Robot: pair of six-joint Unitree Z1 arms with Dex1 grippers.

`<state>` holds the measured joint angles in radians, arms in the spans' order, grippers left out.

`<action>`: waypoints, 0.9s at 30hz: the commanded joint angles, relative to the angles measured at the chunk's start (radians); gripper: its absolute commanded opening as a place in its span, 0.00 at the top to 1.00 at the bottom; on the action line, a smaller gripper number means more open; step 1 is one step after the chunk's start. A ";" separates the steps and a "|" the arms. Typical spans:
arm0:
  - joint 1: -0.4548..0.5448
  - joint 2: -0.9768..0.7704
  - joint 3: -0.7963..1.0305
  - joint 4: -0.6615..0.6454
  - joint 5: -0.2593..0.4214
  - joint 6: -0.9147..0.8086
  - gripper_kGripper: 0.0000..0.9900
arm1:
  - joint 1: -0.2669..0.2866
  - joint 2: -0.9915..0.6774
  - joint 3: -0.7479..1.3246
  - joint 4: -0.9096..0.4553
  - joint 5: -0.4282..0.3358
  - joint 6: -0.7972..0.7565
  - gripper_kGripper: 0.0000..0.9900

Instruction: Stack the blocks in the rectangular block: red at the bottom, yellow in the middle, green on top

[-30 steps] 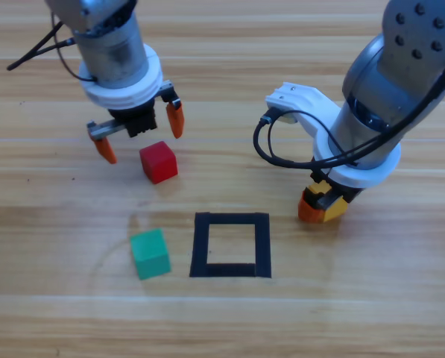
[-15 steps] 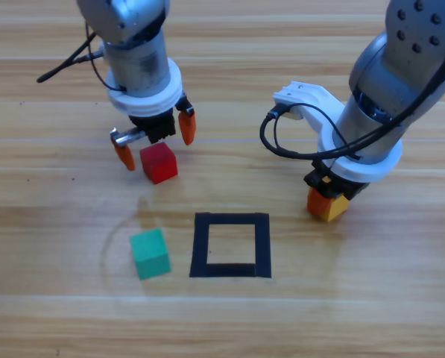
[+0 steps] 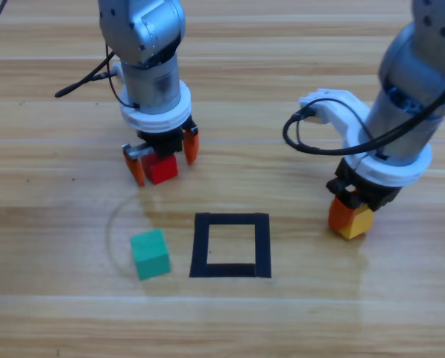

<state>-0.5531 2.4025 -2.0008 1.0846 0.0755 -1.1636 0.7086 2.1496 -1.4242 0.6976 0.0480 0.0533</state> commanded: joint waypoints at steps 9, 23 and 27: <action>0.050 0.063 -0.056 0.075 -0.010 0.122 0.87 | -0.023 -0.277 0.137 -0.024 -0.020 0.122 1.00; -0.162 0.027 -0.138 0.136 -0.052 0.538 1.00 | -0.023 -0.280 0.156 -0.024 -0.051 0.137 1.00; -0.242 0.021 -0.118 0.135 -0.076 0.610 1.00 | -0.023 -0.275 0.157 -0.024 -0.063 0.151 1.00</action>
<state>-0.6531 2.4167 -2.1502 1.2132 0.0267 -0.6033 0.7040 1.8778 -1.2948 0.6868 0.0145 0.1914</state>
